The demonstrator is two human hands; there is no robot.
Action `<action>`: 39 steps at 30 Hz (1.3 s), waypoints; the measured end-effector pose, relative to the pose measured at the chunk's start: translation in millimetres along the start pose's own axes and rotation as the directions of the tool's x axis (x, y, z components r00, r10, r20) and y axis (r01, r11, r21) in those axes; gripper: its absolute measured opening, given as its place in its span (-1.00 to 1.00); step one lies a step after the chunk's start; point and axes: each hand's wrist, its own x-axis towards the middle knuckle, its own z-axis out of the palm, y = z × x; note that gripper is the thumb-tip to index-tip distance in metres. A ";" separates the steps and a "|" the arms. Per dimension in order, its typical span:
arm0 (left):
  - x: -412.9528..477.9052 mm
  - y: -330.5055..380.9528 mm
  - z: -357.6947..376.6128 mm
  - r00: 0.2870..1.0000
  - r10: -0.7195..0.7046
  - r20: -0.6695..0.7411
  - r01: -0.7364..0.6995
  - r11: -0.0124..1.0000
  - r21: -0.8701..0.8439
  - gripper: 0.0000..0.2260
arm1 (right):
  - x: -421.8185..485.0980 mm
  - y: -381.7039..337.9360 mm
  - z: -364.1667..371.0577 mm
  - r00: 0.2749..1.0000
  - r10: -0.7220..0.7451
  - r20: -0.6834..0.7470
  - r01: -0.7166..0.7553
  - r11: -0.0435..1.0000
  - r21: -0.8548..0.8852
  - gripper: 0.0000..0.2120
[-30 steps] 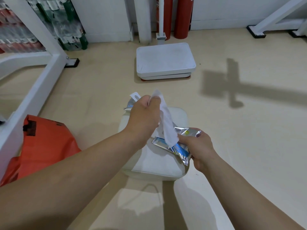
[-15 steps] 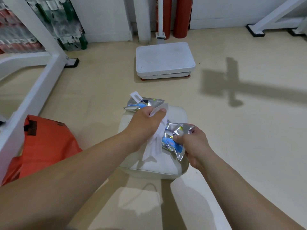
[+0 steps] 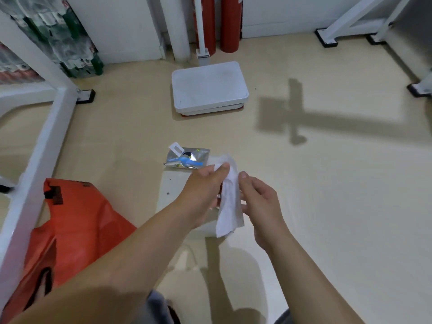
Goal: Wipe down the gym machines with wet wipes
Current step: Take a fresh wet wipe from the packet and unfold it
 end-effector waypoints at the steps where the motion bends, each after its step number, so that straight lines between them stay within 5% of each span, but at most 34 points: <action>1: -17.2 12.3 4.1 1.000 0.007 0.004 -0.007 0.999 0.045 -0.70 | -18.0 -15.7 -4.4 1.000 0.029 0.009 -0.029 1.000 0.010 -0.45; 6: -106.7 95.5 20.7 0.999 0.048 -0.008 -0.047 0.997 0.063 -0.68 | -90.7 -128.2 -31.1 0.995 0.062 -0.077 -0.065 0.997 -0.032 -0.80; 14: -266.1 252.3 20.6 0.995 0.041 -0.091 -0.051 0.992 -0.114 -0.72 | -220.5 -324.4 -53.3 0.992 0.035 -0.118 -0.048 0.992 -0.115 -0.82; 21: -383.4 327.8 18.4 0.993 0.014 -0.118 -0.053 0.944 -0.327 -0.91 | -309.3 -409.5 -47.7 0.999 0.033 0.010 -0.032 0.991 -0.131 -0.80; 25: -447.9 331.1 21.7 0.990 0.012 -0.138 -0.074 0.888 -0.453 -0.65 | -346.8 -438.3 -36.9 0.977 0.066 0.205 -0.046 0.994 -0.100 -0.83; 30: -533.2 298.6 11.8 0.962 0.072 -0.264 -0.218 0.787 -0.577 -0.75 | -396.5 -439.7 -4.2 0.905 0.061 0.422 0.027 0.980 -0.200 -0.85; 33: -589.9 266.0 -6.9 0.911 0.088 -0.402 -0.326 0.750 -0.576 -0.74 | -435.6 -422.6 29.1 0.841 0.110 0.530 0.073 0.947 -0.313 -0.83; 39: -705.2 181.0 -59.1 0.760 -0.113 -0.641 -0.469 0.586 -0.660 -0.75 | -543.4 -370.1 104.6 0.627 0.265 0.732 0.160 0.876 -0.455 -0.88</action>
